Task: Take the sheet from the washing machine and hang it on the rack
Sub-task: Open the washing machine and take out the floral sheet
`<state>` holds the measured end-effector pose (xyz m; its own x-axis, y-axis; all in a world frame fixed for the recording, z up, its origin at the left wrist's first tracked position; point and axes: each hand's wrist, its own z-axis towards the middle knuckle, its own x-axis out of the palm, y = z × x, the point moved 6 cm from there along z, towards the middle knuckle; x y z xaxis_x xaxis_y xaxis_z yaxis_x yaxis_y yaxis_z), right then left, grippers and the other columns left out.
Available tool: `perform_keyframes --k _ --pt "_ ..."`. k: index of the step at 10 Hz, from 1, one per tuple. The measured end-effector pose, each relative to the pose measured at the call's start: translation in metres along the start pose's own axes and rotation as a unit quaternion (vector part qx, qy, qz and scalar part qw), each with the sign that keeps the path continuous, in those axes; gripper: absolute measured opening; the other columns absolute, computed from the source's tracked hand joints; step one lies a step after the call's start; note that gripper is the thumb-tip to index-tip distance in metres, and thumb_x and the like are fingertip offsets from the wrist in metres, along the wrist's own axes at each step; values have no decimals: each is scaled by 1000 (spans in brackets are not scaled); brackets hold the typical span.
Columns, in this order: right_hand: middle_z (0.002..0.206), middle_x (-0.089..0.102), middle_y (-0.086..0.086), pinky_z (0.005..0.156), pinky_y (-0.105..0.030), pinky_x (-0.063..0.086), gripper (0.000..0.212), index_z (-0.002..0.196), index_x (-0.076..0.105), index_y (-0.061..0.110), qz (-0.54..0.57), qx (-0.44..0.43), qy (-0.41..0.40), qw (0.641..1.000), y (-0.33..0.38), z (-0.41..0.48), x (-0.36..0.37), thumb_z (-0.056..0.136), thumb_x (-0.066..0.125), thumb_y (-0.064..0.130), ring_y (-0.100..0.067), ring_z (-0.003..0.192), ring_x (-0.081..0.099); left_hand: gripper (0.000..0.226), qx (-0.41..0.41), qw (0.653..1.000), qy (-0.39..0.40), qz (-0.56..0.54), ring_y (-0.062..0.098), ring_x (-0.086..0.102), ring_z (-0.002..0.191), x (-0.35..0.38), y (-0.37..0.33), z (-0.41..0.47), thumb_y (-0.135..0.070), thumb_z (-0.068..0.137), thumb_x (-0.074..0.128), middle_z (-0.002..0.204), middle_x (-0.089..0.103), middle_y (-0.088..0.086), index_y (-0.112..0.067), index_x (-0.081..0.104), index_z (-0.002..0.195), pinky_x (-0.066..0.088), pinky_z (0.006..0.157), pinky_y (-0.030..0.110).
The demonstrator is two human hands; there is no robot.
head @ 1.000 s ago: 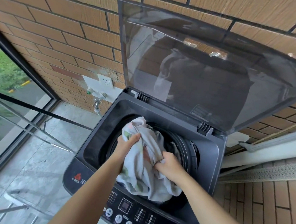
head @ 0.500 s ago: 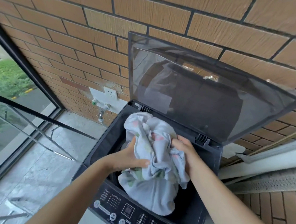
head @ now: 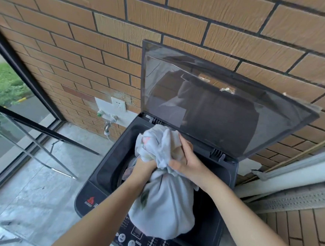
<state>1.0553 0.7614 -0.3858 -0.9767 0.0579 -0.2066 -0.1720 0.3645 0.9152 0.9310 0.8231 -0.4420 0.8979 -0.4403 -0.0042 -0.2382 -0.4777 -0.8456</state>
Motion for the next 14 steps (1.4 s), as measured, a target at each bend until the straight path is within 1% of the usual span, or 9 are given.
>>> perform_keyframes --k 2,4,7,8,9,11,12,13,14 --pt "152 12 20 114 -30 27 124 148 10 36 -144 47 8 988 -19 -11 -2 52 83 61 -7 141 19 34 -77 993 -2 -85 15 45 62 -11 -20 9 -12 102 29 72 45 3 -16 41 69 40 55 27" --pt "105 66 13 89 -21 49 48 112 62 27 -53 -28 -62 996 33 -10 -3 68 80 21 1 100 61 37 34 995 85 -44 16 43 62 -9 -101 -40 -12 103 23 64 50 7 -15 39 70 41 52 22" --pt "86 66 12 69 -17 45 28 89 60 26 -19 -49 -207 977 58 -24 -11 74 68 3 4 82 60 28 217 966 108 87 9 65 100 -33 -135 -59 -32 85 67 106 69 -8 -28 60 112 51 80 25" --pt "84 65 8 69 -19 46 25 89 61 22 -19 -63 -209 976 72 -30 -13 75 66 2 -1 82 61 92 247 962 53 105 -5 41 123 -52 -143 -71 -40 72 73 141 37 -15 -21 21 145 39 96 17" --pt "76 64 6 66 -22 45 23 80 59 25 -32 -77 -185 979 97 -36 -14 75 64 3 -8 78 62 94 310 936 116 121 -34 37 106 -56 -171 -83 -9 87 66 130 24 -34 -20 -4 149 37 85 -1" --pt "65 63 8 62 -19 46 20 73 61 17 -44 -130 -162 977 165 -50 -26 76 60 -2 -3 66 60 118 237 929 280 52 9 61 113 -51 -197 -98 -67 58 76 126 62 -6 -6 27 146 53 86 27" --pt "76 71 3 73 -29 52 15 79 67 14 -66 -133 -153 977 187 -54 -33 74 62 1 -9 79 66 96 284 917 273 53 -2 66 71 -41 -218 -116 -51 69 76 75 71 -14 26 37 111 47 54 26" --pt "94 72 -7 88 -36 52 20 94 70 10 -89 -121 -139 979 193 -55 -36 76 65 2 -17 95 66 10 293 933 202 60 -1 61 61 -33 -227 -115 -4 94 50 63 66 -15 6 52 95 48 53 16" --pt "99 72 -6 92 -36 52 22 99 69 9 -114 -103 -124 980 192 -60 -36 78 68 6 -15 97 66 8 309 937 163 15 -3 60 59 -34 -224 -114 -20 82 63 63 65 -15 -16 56 82 47 52 14"
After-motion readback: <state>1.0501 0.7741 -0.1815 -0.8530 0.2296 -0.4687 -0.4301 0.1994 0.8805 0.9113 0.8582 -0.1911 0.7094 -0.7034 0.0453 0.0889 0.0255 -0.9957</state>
